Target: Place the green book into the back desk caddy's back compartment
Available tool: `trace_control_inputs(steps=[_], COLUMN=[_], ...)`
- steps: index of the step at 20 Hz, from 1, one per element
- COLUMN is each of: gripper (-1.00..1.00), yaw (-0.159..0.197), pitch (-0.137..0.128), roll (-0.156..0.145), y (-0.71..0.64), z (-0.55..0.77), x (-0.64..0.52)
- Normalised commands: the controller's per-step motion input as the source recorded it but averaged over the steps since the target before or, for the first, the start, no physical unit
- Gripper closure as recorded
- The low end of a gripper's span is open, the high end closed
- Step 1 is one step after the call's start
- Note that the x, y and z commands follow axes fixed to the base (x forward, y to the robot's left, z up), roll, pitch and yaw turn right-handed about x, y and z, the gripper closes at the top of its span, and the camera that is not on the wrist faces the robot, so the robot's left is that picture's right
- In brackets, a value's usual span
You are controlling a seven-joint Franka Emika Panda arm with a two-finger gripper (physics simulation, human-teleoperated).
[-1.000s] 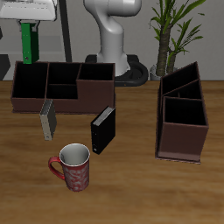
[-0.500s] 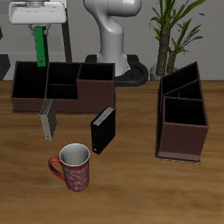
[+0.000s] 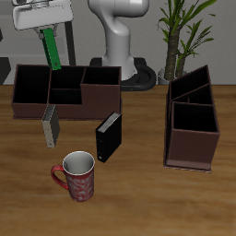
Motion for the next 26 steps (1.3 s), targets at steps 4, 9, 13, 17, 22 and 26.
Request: trace_control_inputs(steps=[4,9,13,17,22,26], gripper=[1.00,1.00,1.00,1.00,1.00,1.00], yaw=[0.267,0.183,0.199,0.205,0.090,0.110], pitch=[0.004,-0.030,0.043,0.010,0.026,0.013], roll=[-0.008,0.025,0.006,0.030,0.005,-0.023], y=[-0.16,0.00,-0.05,0.03,-0.01,0.00], z=[0.20,0.17,-0.01,-0.07,0.00,-0.04], x=[0.06,-0.07,0.10,0.01,0.02,0.04])
